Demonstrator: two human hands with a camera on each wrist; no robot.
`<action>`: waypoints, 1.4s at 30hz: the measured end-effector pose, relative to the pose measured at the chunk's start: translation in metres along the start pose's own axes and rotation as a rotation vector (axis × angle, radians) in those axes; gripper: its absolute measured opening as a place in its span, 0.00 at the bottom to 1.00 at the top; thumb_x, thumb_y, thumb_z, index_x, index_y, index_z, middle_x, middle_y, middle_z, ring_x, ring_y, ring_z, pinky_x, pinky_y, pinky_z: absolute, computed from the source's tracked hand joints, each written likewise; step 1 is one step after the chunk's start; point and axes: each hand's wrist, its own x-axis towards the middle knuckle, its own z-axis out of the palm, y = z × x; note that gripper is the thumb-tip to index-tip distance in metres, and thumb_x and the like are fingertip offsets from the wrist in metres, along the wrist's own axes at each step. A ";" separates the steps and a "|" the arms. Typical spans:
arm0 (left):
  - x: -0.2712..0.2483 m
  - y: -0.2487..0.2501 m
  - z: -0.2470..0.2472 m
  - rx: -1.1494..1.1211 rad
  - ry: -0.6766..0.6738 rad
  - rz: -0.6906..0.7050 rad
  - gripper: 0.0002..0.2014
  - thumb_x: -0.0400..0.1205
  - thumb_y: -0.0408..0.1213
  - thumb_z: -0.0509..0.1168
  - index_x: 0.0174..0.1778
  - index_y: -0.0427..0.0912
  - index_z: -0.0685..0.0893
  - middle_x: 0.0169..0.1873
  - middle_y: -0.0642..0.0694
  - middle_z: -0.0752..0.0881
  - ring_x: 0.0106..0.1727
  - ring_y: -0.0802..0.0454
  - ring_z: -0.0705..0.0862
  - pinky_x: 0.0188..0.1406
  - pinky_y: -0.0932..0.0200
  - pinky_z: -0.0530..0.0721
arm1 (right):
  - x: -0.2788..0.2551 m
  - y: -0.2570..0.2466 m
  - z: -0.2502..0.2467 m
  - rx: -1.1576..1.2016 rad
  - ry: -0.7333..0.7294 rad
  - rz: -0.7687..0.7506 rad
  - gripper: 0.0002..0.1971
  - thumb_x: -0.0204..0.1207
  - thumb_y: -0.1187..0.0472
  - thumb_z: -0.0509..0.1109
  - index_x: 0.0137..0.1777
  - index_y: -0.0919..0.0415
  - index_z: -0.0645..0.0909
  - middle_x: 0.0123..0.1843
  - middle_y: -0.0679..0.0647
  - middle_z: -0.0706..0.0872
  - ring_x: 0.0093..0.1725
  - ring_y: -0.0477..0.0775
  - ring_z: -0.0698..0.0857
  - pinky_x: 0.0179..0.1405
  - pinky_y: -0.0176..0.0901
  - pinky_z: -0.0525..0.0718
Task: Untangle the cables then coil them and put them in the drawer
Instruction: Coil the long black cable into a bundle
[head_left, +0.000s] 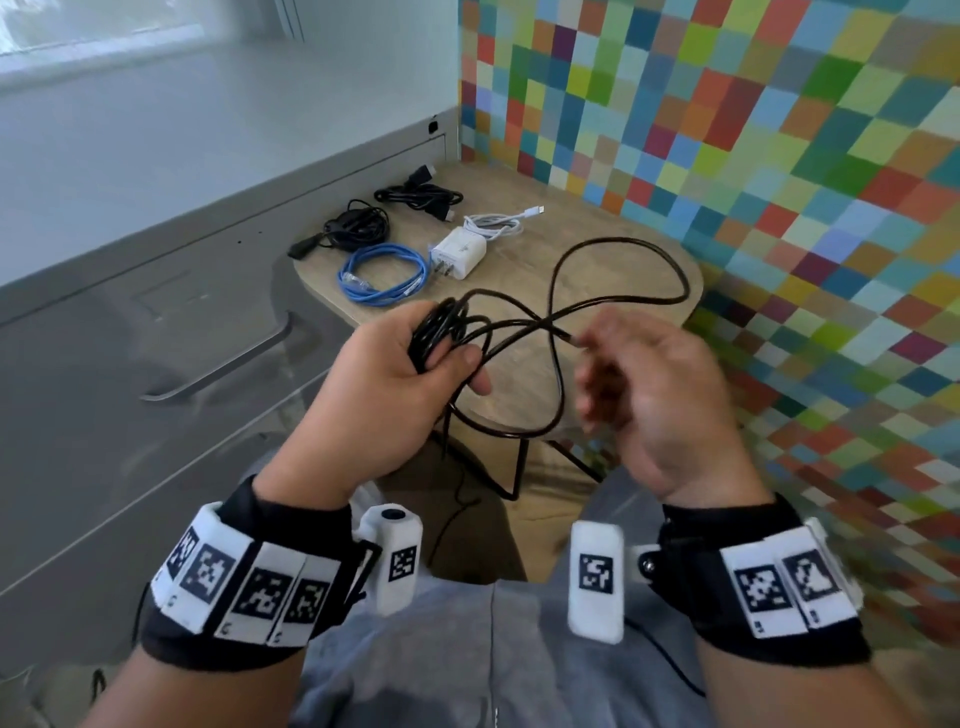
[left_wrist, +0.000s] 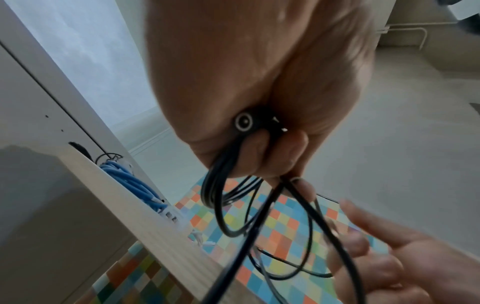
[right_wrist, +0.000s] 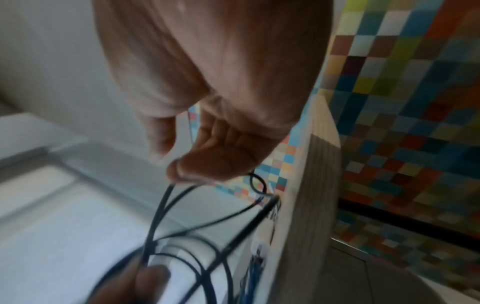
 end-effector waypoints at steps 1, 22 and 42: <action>0.000 0.003 0.003 0.008 -0.001 0.017 0.12 0.87 0.35 0.69 0.39 0.52 0.86 0.30 0.51 0.89 0.23 0.49 0.74 0.27 0.54 0.73 | -0.003 0.002 0.010 -0.093 -0.081 -0.010 0.12 0.75 0.47 0.75 0.41 0.56 0.89 0.33 0.58 0.85 0.26 0.56 0.80 0.22 0.45 0.77; -0.002 0.004 0.015 -0.012 0.007 0.014 0.09 0.88 0.33 0.67 0.42 0.48 0.81 0.32 0.47 0.90 0.22 0.56 0.76 0.26 0.57 0.72 | -0.009 0.004 0.032 -0.185 -0.134 -0.154 0.07 0.83 0.61 0.74 0.48 0.64 0.90 0.31 0.57 0.86 0.23 0.57 0.78 0.18 0.43 0.75; -0.002 0.007 0.005 0.157 -0.054 0.033 0.07 0.88 0.35 0.67 0.43 0.41 0.83 0.29 0.58 0.89 0.24 0.57 0.77 0.29 0.59 0.77 | 0.000 -0.006 0.018 0.124 0.091 -0.186 0.07 0.85 0.58 0.71 0.48 0.60 0.87 0.34 0.54 0.87 0.29 0.53 0.83 0.24 0.42 0.79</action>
